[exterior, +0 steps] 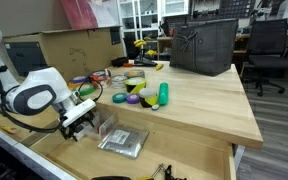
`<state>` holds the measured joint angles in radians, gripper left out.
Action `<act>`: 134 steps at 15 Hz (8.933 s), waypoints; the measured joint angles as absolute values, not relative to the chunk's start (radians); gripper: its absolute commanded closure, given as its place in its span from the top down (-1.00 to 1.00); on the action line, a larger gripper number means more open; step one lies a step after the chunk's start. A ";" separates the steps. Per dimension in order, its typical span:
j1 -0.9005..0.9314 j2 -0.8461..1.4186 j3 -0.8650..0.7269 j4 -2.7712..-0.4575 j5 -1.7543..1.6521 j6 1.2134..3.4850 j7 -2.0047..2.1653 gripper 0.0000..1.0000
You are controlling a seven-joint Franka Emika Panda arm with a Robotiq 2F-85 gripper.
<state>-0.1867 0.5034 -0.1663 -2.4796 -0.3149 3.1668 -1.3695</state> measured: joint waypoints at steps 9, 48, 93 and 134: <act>-0.233 0.508 -0.142 -2.582 -0.367 3.249 -1.345 1.00; -0.438 0.274 0.069 -2.532 -0.150 2.894 -1.081 1.00; -0.384 0.468 -0.027 -2.412 -0.168 2.894 -1.136 -0.29; -0.292 0.439 -0.153 -2.419 -0.338 2.902 -1.132 -0.53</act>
